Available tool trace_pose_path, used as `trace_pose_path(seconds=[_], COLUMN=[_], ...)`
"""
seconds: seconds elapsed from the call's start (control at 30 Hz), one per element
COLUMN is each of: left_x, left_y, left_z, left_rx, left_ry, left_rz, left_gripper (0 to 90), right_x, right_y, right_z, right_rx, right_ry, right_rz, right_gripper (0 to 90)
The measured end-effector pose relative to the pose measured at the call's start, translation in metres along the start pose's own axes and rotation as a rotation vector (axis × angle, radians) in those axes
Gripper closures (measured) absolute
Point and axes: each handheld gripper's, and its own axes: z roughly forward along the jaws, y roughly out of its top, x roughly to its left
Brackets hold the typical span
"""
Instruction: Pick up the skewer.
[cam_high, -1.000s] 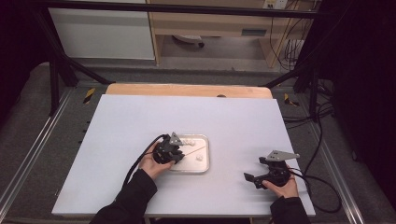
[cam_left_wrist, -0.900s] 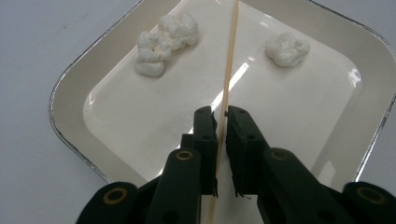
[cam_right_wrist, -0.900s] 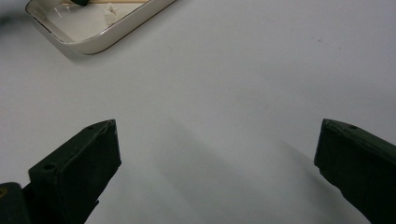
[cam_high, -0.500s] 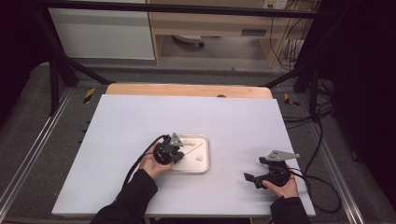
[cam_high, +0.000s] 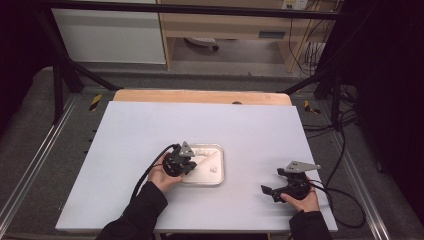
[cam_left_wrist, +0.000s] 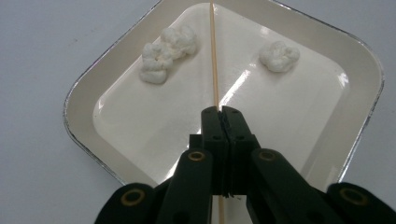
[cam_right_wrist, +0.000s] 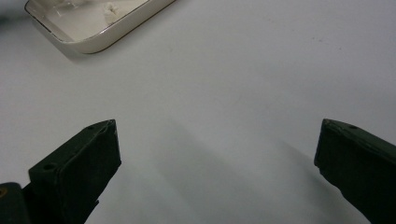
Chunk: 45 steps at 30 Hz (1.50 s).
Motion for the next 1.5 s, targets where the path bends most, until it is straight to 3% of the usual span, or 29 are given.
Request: trace_pose_path(seconds=[0.3,0.37,0.63,0.8,1.13,1.3,1.4,1.5], left_x=[-0.004,-0.004,-0.01,-0.015,-0.036,-0.045,-0.051,-0.056], left_y=[0.001,0.001,0.004,0.01,0.027,0.034,0.039,0.042], left_z=[-0.008,-0.01,-0.019,-0.025,-0.028,-0.026,-0.026,-0.025], left_rx=[0.0,-0.003,0.008,0.008,0.008,0.012,0.02,0.025], left_ry=[-0.016,-0.016,-0.027,-0.042,-0.077,-0.091,-0.099,-0.106], left_rz=[0.011,0.016,0.045,0.065,0.128,0.156,0.173,0.189], left_gripper=[88.8,88.8,88.8,88.8,88.8,88.8,88.8,88.8], right_x=[0.005,0.009,0.02,0.028,0.042,0.048,0.054,0.057], right_y=[0.006,0.01,0.02,0.023,0.033,0.038,0.041,0.042], right_z=[0.001,0.0,0.0,0.002,-0.004,-0.006,-0.005,-0.004], right_rx=[0.009,0.007,0.02,0.059,0.099,0.111,0.132,0.141], right_ry=[-0.044,-0.054,-0.084,-0.102,-0.142,-0.15,-0.156,-0.159], right_rz=[-0.046,-0.096,-0.199,-0.279,-0.43,-0.479,-0.555,-0.588], right_gripper=[0.6,0.7,1.2,1.4,3.2,4.1,5.3,6.4])
